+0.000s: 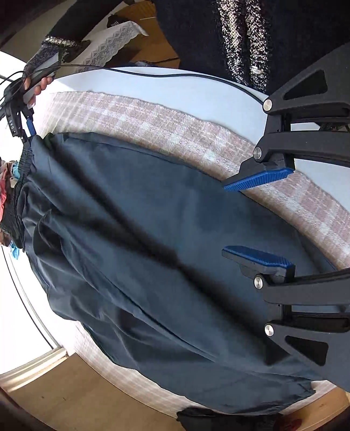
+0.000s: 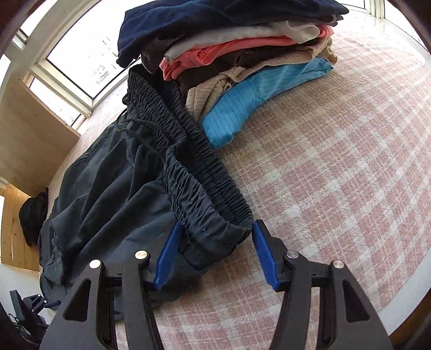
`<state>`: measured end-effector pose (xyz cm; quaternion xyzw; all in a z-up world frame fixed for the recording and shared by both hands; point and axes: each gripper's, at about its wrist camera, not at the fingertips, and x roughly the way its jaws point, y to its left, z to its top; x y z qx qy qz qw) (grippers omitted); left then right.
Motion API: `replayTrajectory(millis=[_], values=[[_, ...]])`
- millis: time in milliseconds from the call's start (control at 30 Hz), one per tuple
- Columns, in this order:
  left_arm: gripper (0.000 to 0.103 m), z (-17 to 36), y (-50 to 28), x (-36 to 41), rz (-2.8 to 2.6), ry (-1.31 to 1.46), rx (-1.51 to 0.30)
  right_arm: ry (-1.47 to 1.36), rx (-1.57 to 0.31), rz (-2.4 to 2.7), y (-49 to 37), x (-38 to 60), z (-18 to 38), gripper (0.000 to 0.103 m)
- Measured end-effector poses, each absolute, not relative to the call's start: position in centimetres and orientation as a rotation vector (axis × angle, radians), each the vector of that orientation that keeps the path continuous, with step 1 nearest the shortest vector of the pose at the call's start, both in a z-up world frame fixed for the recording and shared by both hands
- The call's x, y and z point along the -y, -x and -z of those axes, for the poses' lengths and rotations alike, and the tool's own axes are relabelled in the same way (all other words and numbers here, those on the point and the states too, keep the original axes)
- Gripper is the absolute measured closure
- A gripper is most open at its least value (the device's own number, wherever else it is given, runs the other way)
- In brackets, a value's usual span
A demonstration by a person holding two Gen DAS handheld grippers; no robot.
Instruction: Fold clothes
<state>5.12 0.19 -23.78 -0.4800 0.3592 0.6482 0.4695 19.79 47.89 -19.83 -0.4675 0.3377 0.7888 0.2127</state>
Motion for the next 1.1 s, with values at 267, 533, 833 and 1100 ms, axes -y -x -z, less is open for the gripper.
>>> replayTrajectory(millis=[267,533,833,1100], values=[[0.074,25.8,-3.5,-3.4,-1.589,1.27,-0.841,1.3,-0.873,-2.333,-19.6,-47.8,19.8,0.085],[0.102,23.5,-2.0,-1.7,-1.573,1.293,-0.706,1.245,-0.852,-2.376,-23.9,-46.5,11.9,0.091],[0.102,17.1,-3.4,1.0,-1.463,1.254,-0.589,1.377,-0.673,-2.167,-26.8,-44.9,11.5,0.09],[0.084,19.9,-1.2,2.3,-1.487,1.388,-0.648,1.342,-0.57,-2.119,-26.6,-45.9,10.7,0.077]])
